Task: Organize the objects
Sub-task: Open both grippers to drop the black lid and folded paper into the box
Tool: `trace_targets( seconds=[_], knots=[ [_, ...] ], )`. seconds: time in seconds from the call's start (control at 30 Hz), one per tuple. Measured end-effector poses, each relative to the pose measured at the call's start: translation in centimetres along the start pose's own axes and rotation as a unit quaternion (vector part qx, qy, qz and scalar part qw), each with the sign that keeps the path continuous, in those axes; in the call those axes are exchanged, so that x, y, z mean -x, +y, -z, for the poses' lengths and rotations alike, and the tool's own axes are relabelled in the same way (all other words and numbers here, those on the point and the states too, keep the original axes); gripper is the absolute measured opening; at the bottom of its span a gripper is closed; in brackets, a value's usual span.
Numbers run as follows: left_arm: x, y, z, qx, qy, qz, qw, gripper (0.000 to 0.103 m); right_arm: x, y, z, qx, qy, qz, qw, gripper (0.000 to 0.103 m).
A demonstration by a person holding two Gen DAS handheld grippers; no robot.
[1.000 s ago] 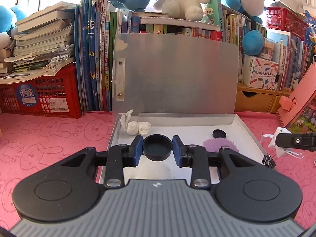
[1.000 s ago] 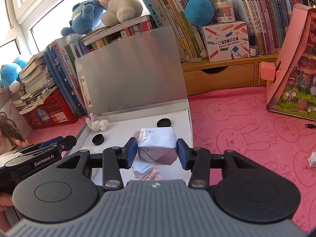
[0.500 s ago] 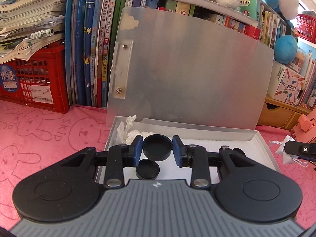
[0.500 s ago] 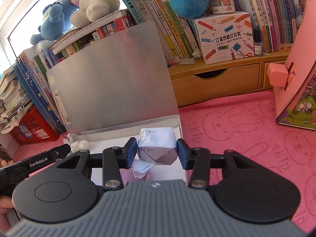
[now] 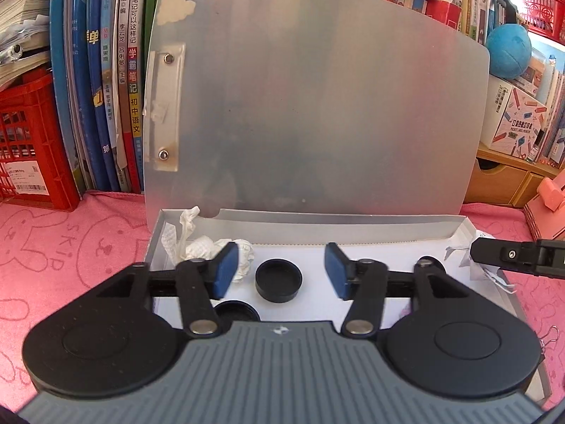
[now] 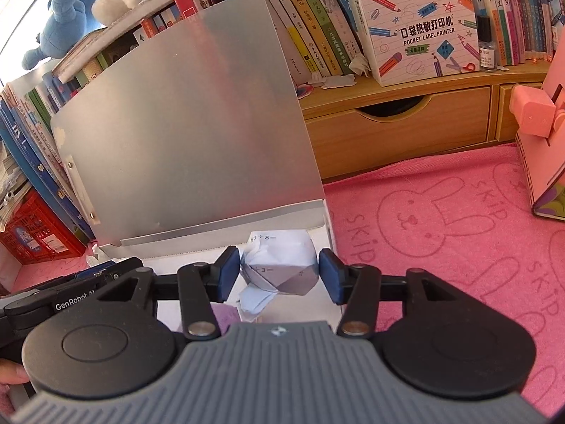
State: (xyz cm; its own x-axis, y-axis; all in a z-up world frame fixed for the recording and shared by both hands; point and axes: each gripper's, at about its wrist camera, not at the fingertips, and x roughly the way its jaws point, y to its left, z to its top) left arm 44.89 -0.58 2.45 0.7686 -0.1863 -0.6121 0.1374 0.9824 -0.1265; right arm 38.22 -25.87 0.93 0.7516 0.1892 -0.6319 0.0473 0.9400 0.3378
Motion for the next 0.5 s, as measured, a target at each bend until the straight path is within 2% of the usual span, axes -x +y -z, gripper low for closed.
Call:
trace_targets(
  seconds=[0.23,0.33,0.5],
  knots=[
    [2.9,-0.9,0.1,-0.016,-0.017,-0.004,0.9997,0.078,3.2,0.1,0.0,0.006,-0.017,-0.004,1.0,0.069],
    [4.9,-1.6,0.5,-0.029,-0.028,-0.012,0.9991,0.08,5.3,0.4,0.3,0.014,-0.025,-0.011,1.0,0.07],
    [9.4,-2.5,1.6,-0.036,-0.042,-0.003,0.9985,0.082,9.7,1.2,1.8,0.045,-0.037,-0.026,0.998,0.073]
  ],
)
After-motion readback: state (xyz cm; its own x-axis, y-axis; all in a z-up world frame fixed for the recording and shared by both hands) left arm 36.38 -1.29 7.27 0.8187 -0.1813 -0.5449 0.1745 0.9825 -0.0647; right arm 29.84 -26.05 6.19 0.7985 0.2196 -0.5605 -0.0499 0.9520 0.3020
